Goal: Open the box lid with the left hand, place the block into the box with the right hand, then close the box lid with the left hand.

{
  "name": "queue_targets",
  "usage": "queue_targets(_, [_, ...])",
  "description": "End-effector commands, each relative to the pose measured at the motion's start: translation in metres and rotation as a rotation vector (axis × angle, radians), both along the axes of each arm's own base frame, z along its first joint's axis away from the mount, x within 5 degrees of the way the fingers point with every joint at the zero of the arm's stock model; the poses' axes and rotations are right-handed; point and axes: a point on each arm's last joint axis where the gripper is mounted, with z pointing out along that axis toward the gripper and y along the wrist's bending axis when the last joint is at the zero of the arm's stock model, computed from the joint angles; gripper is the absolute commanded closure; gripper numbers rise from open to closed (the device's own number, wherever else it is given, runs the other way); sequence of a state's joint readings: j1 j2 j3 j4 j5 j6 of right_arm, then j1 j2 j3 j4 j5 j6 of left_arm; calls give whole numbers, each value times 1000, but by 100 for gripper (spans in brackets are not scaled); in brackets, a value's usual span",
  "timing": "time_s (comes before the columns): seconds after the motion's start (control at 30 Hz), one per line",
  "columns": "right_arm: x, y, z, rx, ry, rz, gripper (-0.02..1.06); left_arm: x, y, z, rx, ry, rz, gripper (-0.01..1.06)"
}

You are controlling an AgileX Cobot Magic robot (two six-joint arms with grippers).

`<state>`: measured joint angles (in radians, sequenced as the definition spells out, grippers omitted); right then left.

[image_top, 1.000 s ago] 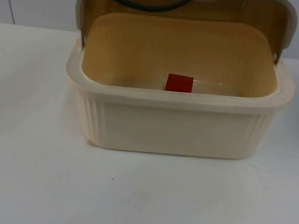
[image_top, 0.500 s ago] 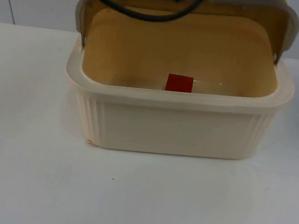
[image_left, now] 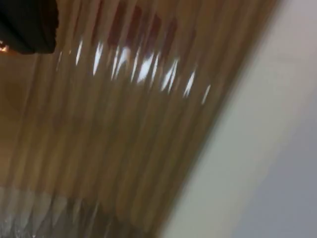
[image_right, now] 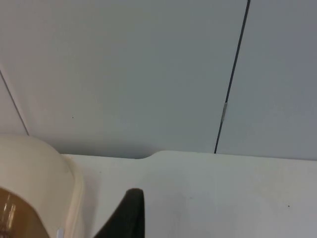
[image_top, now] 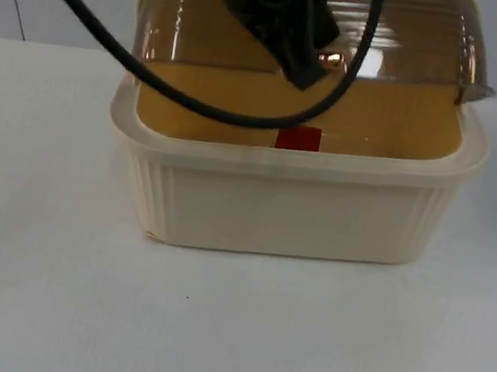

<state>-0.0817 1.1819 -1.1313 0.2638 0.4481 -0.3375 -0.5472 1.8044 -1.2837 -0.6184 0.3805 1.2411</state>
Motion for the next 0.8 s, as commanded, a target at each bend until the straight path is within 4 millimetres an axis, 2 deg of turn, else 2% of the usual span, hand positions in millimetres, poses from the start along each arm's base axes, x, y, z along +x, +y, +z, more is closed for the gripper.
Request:
queue_targets(0.0, [-2,-1,5,5,-24,-5,0,-5,1,-30,48,7,24,105])
queue_targets(0.23, [-2,-1,5,5,-24,-5,0,-13,-2,-43,50,-34,64,105])
queue_targets(0.37, [-2,-1,5,5,-24,-5,0,-20,-2,-36,47,-30,43,105])
queue_targets(0.5, [-2,-1,5,5,-26,-6,0,-30,2,-1,-32,-70,57,105])
queue_targets(0.53, [-2,-1,5,5,-26,-6,0,-30,2,-1,-32,-70,57,105])
queue_targets(0.63, [-2,-1,5,7,-26,-7,0,-40,9,32,-94,-134,65,105])
queue_targets(0.67, [-2,-1,5,7,-26,-7,0,-40,9,32,-94,-134,65,105])
queue_targets(0.73, [-2,-1,5,7,-26,-7,0,-49,16,60,-143,-208,75,105])
queue_targets(0.77, [-2,-1,5,7,-26,-7,0,-50,19,66,-155,-230,85,105])
